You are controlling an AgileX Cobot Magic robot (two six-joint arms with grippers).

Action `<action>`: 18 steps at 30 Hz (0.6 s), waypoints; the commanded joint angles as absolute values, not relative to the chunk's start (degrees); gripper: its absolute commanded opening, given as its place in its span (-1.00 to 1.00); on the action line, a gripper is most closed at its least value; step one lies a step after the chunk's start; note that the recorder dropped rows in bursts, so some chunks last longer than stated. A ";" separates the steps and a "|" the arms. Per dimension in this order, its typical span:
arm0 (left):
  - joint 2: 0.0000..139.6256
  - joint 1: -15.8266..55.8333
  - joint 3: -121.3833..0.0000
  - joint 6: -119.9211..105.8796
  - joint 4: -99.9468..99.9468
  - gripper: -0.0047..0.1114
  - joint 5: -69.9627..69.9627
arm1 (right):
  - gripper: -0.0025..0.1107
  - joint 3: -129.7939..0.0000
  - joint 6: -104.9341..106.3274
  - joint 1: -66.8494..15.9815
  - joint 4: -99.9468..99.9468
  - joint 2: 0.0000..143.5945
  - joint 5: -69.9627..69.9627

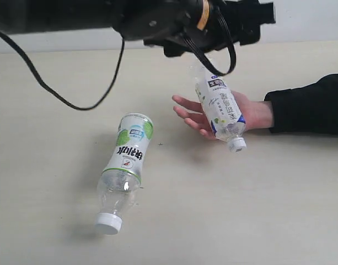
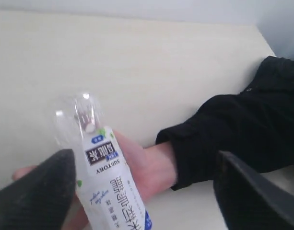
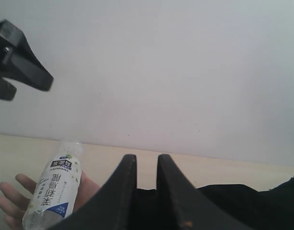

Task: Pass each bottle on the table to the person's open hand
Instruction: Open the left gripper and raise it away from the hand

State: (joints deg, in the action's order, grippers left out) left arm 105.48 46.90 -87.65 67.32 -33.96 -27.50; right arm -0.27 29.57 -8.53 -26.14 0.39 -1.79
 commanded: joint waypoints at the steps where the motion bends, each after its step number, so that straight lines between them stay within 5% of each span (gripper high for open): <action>1: 99.47 46.26 -87.48 57.20 -34.38 -0.21 -34.21 | -0.66 0.00 29.89 -8.22 -26.53 0.00 -1.23; 5: 95.10 46.26 -87.48 51.57 -34.50 -0.91 -44.33 | -0.66 0.00 29.89 -8.22 -26.53 0.00 -1.23; 12: 90.05 46.26 -82.58 47.06 -35.16 -0.90 -48.35 | -0.66 0.00 29.89 -8.22 -26.53 0.00 -1.23; 18: 78.25 46.26 -57.81 47.06 -37.02 -0.92 -19.53 | -0.66 0.00 29.89 -8.22 -26.53 0.00 -1.23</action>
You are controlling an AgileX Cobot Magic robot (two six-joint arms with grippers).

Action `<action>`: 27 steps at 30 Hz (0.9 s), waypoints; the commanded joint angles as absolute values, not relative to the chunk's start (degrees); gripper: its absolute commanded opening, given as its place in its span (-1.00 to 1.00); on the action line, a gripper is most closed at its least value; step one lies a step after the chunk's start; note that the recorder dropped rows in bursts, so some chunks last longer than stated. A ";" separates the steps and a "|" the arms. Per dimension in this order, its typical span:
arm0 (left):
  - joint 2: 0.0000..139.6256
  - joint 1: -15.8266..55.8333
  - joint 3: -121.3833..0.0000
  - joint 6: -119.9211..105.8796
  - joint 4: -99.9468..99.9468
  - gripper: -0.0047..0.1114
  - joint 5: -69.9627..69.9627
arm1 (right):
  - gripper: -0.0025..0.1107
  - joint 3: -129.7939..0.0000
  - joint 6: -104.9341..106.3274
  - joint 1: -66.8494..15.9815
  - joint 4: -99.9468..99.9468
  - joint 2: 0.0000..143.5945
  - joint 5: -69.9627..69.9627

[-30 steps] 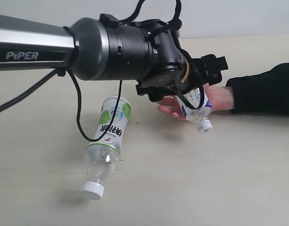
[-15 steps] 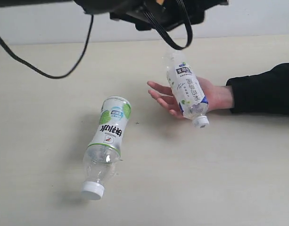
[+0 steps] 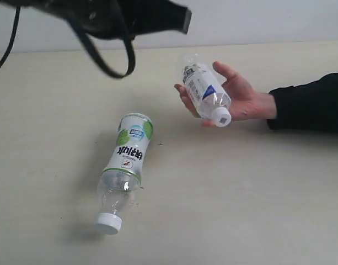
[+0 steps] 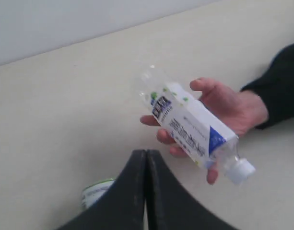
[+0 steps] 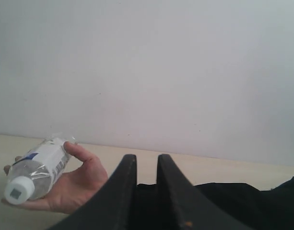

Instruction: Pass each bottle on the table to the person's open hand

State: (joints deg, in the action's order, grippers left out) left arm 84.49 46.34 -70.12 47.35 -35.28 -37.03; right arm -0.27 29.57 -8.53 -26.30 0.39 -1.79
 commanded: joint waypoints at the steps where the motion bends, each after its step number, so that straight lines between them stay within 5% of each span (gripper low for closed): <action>1: 74.94 46.22 -50.39 47.28 -38.60 -0.92 -9.96 | -0.66 0.00 29.89 -8.22 -26.53 0.00 -1.23; 7: 64.20 37.26 -27.02 38.99 -39.69 -0.92 27.49 | -0.66 0.00 29.89 -8.22 -26.53 0.00 -1.23; 13: 51.10 25.86 -16.54 35.97 -36.20 -0.92 33.71 | -0.66 0.00 29.89 -8.22 -26.53 0.00 -1.23; 27: 41.43 25.56 -15.56 35.96 -37.46 -0.92 36.53 | -0.66 0.00 29.89 -8.22 -26.53 0.00 -1.23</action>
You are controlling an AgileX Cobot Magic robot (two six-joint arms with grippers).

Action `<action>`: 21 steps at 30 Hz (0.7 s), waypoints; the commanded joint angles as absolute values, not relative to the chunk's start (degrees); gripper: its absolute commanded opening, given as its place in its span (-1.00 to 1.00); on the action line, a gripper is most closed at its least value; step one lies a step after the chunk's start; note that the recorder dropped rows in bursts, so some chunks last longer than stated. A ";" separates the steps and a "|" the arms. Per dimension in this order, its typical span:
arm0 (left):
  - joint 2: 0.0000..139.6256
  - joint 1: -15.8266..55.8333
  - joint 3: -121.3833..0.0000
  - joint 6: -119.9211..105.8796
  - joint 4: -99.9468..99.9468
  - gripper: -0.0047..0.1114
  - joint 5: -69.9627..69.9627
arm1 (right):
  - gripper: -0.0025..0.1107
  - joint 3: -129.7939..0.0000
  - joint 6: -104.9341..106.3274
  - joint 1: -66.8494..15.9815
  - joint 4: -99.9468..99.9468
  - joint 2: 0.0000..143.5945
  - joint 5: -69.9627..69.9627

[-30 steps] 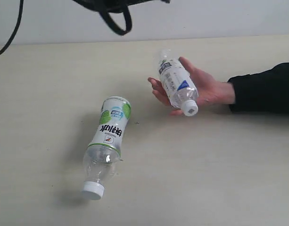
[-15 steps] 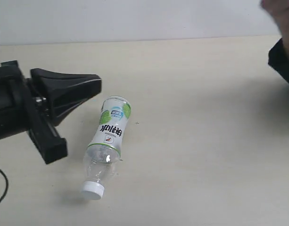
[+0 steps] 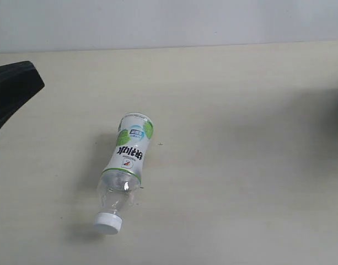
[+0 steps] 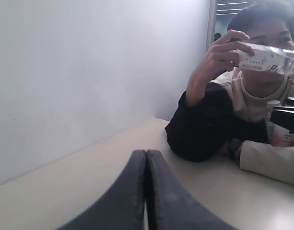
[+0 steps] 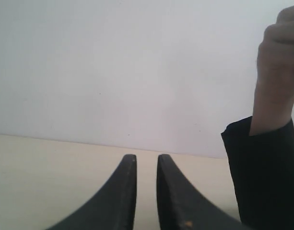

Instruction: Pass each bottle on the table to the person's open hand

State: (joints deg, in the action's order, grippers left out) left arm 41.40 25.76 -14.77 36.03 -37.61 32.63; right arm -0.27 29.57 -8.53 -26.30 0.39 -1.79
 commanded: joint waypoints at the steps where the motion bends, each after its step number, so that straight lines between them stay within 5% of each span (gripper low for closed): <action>1: 41.43 25.56 -16.05 35.96 -37.46 -0.92 37.18 | -0.66 0.00 29.89 -8.22 -26.53 0.00 -1.23; 21: 48.67 25.56 -21.46 40.86 -44.70 -0.92 33.35 | -0.66 0.00 29.89 -8.22 -26.53 0.00 -1.23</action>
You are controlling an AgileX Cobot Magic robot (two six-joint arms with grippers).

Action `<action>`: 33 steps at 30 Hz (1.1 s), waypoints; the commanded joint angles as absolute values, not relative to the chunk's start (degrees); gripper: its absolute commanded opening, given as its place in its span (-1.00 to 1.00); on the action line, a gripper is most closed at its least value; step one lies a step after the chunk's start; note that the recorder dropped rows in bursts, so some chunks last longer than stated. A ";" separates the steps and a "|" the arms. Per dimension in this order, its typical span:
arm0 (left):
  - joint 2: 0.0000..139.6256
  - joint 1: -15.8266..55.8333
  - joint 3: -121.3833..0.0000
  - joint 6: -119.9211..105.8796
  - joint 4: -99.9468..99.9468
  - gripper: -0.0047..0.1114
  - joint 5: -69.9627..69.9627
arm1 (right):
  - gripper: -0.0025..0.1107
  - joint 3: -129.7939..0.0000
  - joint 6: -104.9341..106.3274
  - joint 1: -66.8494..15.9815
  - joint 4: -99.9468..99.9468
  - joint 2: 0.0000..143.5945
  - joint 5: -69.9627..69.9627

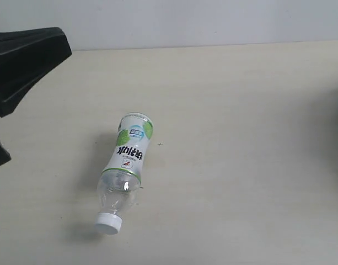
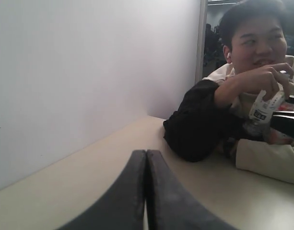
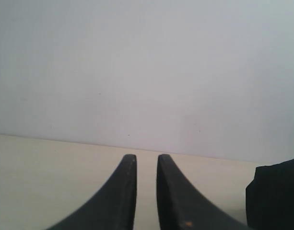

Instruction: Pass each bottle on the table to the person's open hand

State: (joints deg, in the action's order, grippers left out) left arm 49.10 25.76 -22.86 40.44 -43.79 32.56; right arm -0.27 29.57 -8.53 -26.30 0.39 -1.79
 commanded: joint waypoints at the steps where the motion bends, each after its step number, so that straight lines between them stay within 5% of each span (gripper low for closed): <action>1: 48.44 25.56 -21.12 40.86 -44.70 -0.92 33.23 | -0.66 0.00 29.89 -8.22 -26.53 0.00 -1.23; 12: 48.20 25.56 -16.54 40.69 -42.80 -0.92 34.15 | -0.66 0.00 29.89 -8.22 -26.53 0.00 -1.23; 22: 40.30 25.56 -4.77 25.86 -26.83 -0.92 51.26 | -0.66 0.00 29.89 -8.22 -26.53 0.00 -1.23; 33: 30.24 25.56 0.00 24.32 -30.31 -0.92 59.65 | -0.66 0.00 29.89 -8.22 -26.53 0.00 -1.23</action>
